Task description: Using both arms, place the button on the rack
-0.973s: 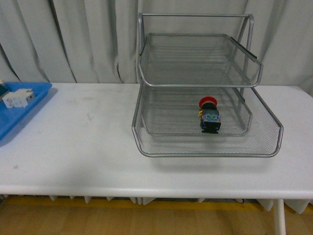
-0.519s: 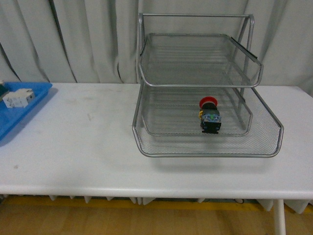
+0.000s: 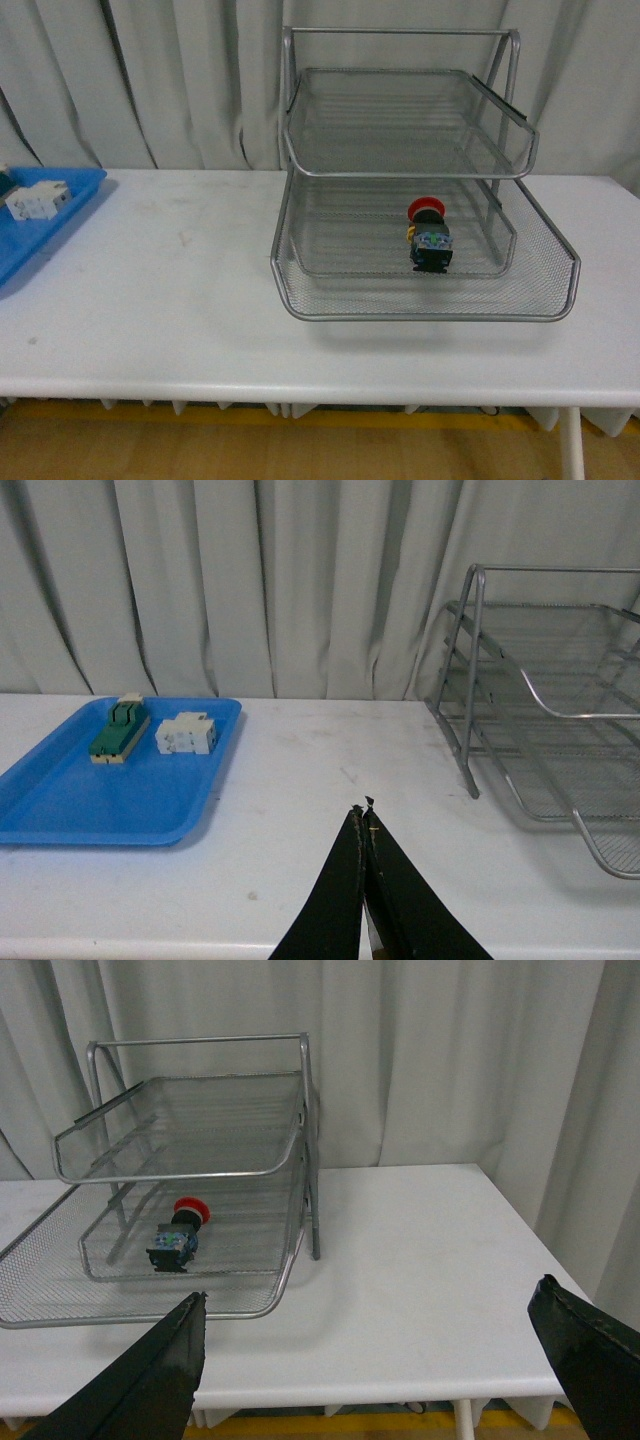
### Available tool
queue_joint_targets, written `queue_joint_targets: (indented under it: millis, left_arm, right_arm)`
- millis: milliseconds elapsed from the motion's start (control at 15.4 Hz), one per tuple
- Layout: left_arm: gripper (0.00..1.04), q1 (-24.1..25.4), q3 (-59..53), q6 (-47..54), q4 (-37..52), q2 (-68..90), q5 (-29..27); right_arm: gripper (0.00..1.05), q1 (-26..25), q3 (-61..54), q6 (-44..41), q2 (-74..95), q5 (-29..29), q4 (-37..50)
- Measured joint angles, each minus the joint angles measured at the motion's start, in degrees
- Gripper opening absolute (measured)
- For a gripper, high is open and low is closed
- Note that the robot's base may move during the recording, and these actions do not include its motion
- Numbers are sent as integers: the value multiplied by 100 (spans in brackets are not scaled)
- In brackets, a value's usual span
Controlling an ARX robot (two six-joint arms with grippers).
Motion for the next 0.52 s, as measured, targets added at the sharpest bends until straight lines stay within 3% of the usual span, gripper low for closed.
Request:
queue_joint_targets:
  millis: [519]
  left_arm:
    - [2, 0, 0, -2, -905, -903, -2]
  right_arm:
    - [98, 0, 0, 0, 0, 0, 0]
